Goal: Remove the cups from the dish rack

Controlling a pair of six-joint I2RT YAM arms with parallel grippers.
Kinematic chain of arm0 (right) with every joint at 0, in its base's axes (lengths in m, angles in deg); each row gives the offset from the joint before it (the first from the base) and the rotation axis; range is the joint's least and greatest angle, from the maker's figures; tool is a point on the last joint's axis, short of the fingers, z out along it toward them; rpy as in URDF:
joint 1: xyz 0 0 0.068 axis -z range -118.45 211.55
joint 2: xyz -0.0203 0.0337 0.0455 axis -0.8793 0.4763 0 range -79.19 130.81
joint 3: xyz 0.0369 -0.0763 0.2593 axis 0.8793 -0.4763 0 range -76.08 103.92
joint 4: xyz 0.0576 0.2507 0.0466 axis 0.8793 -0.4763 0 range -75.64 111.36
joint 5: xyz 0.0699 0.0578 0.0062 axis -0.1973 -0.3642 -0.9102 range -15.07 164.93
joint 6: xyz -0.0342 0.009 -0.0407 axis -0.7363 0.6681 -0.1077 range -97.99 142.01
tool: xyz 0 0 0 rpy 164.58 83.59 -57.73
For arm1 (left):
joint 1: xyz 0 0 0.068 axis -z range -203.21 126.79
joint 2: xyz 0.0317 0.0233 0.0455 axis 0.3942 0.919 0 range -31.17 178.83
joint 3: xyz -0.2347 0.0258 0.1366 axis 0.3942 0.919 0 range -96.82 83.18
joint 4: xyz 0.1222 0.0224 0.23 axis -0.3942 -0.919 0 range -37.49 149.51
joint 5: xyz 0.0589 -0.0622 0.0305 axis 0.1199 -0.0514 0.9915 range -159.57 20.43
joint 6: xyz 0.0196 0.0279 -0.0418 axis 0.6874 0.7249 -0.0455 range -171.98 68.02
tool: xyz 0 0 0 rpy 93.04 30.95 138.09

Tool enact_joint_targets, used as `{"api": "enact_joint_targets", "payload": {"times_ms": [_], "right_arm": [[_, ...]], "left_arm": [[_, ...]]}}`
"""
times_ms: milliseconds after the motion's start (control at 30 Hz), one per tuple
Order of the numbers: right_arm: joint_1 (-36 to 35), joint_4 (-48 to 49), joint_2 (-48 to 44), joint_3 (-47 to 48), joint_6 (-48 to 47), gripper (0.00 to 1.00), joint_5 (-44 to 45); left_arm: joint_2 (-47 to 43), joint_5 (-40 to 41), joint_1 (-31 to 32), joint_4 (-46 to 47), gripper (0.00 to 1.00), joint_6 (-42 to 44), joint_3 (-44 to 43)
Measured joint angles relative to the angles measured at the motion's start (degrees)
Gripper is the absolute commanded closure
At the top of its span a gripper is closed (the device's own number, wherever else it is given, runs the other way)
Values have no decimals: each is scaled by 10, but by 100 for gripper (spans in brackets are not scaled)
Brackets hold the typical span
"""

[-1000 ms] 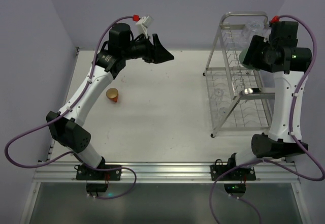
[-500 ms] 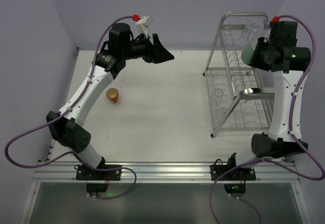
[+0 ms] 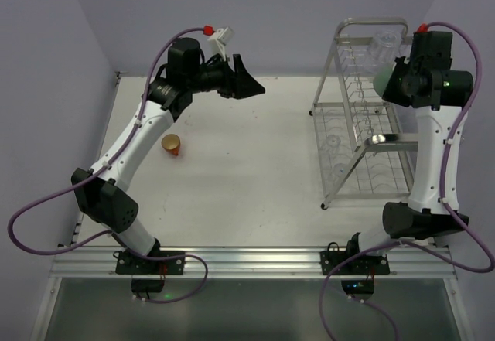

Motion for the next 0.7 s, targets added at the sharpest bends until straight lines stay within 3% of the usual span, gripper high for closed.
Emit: {"api": "enact_joint_targets", "payload": {"times_ms": [300, 700], "right_arm": [[0, 5, -15, 1, 38, 100, -12], [1, 82, -139, -32, 100, 100, -42]], "left_arm": [[-3, -1, 0, 4, 31, -15, 5], [-33, -28, 0, 66, 32, -60, 33]]}}
